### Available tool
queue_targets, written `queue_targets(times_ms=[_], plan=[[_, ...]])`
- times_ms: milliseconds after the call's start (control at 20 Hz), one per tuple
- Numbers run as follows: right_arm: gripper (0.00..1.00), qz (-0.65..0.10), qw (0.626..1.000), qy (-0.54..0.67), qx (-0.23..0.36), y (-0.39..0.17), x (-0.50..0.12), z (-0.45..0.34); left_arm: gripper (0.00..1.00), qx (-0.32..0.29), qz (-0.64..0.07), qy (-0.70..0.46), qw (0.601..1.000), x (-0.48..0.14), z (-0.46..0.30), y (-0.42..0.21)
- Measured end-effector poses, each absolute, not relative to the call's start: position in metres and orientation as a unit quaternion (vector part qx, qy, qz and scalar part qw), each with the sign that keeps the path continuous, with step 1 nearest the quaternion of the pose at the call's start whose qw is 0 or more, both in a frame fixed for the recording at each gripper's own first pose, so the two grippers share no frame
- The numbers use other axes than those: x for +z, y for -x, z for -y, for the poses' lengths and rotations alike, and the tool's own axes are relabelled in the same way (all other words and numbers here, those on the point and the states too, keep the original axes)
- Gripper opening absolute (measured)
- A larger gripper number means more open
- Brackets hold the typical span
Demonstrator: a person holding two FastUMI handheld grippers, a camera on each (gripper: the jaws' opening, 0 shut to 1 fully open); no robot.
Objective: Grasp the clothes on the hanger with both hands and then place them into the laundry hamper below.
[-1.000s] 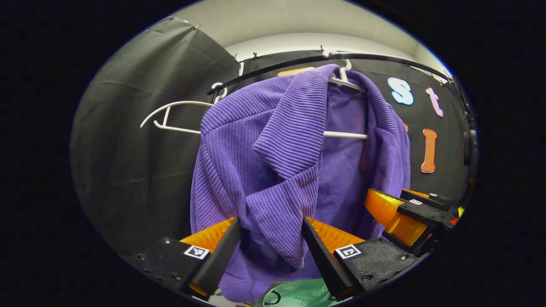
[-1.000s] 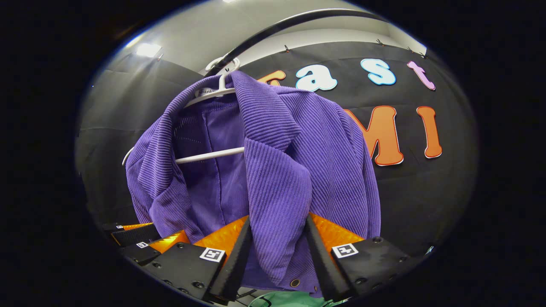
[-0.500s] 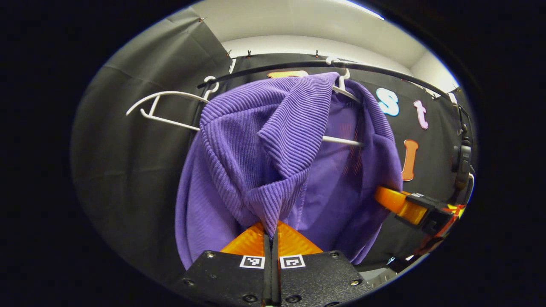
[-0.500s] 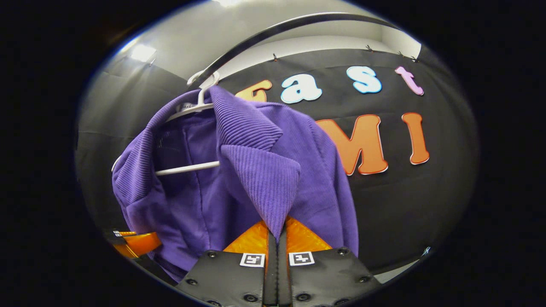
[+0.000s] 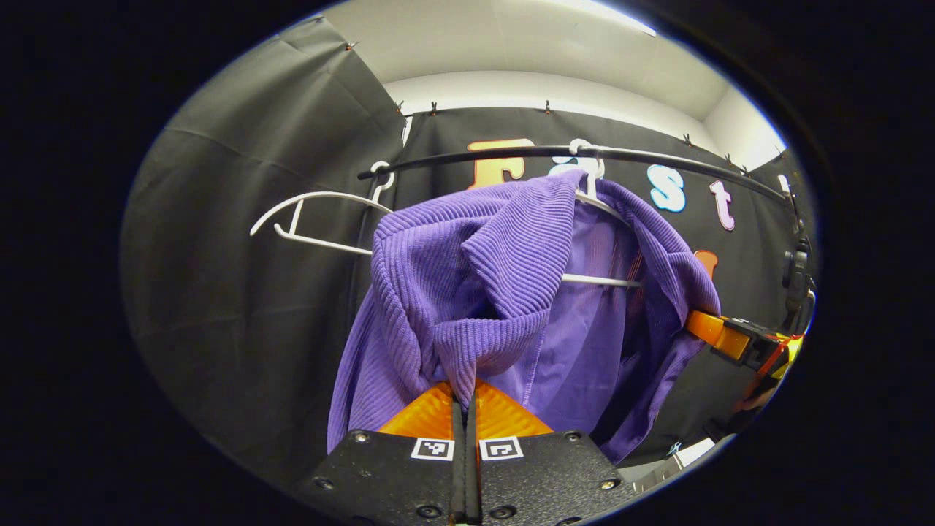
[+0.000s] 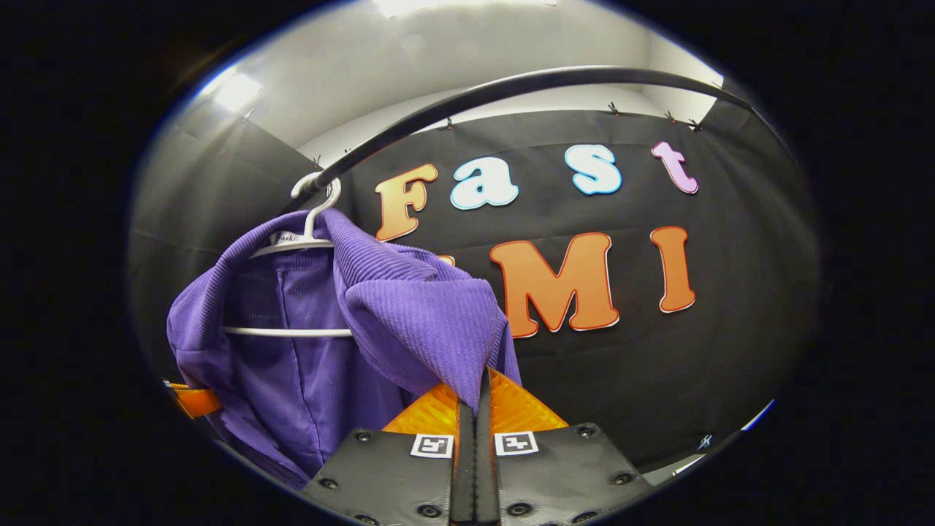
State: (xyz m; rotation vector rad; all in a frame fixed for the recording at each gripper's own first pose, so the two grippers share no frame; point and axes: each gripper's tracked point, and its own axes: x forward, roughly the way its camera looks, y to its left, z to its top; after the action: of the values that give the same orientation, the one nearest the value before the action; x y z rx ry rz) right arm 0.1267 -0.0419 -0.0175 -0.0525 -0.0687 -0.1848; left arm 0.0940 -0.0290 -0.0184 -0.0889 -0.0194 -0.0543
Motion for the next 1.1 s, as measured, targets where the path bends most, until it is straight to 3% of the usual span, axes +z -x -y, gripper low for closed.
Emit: queue_targets(times_ms=[500,800,1100], plan=[[0.07,0.061,0.989,0.022,-0.13,-0.111,0.03,0.07,0.0,-0.003,0.053,0.075,0.996,0.056,-0.041,-0.074],[0.07,0.028,0.993,-0.02,-0.109,-0.127,0.011,0.074,0.0,0.031,0.057,0.075,0.995,0.068,-0.074,-0.082],[0.07,-0.05,0.992,-0.094,-0.069,-0.152,-0.029,0.072,0.0,0.038,0.061,0.059,0.996,0.077,-0.085,-0.088]])
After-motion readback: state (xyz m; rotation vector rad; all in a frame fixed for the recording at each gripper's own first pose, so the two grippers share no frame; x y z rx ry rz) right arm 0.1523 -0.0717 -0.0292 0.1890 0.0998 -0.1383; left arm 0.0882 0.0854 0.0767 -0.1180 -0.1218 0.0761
